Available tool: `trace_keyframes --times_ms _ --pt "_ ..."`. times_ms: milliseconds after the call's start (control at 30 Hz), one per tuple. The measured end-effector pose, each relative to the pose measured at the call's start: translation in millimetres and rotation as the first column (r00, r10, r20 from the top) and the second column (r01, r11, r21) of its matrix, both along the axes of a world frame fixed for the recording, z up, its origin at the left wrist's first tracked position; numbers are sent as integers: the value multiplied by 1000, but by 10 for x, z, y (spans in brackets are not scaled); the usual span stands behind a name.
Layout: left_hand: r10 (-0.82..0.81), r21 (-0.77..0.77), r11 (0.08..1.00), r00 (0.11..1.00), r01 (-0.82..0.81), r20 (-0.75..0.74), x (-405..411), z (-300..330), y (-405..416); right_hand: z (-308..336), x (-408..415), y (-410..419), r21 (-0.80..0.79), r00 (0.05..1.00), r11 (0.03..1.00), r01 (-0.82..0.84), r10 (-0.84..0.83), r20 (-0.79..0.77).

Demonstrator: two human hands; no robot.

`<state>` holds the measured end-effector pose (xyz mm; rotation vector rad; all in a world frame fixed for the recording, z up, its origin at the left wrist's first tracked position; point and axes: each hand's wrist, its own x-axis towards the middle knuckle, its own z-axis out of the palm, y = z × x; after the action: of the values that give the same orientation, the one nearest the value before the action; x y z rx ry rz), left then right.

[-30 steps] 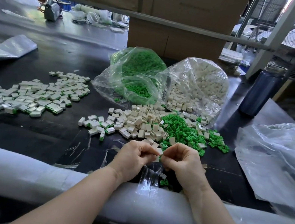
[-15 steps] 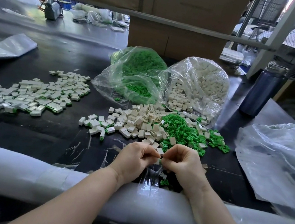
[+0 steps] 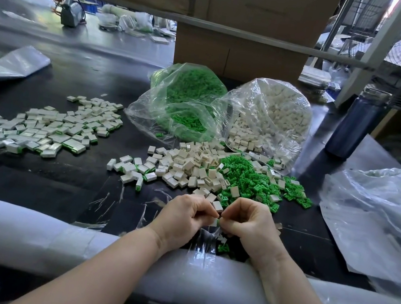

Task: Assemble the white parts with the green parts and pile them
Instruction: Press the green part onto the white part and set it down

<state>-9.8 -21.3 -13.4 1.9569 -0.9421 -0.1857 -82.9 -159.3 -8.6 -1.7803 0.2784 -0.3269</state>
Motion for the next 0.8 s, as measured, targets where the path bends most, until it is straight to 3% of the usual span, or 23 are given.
trace_keyframes --times_ms 300,433,600,800 --pt "-23 35 999 999 22 35 -6 -5 -3 -19 9 -7 -20 1000 1000 12 -12 -1" --pt "36 -32 999 999 -36 -24 -15 4 -19 -26 34 4 64 998 996 55 -56 24" --pt "40 -13 999 999 -40 21 -24 -7 -21 -48 50 -6 100 997 992 73 -75 15" --pt "87 -82 992 991 -95 -102 11 -13 -19 -39 29 -28 244 998 969 30 -41 38"
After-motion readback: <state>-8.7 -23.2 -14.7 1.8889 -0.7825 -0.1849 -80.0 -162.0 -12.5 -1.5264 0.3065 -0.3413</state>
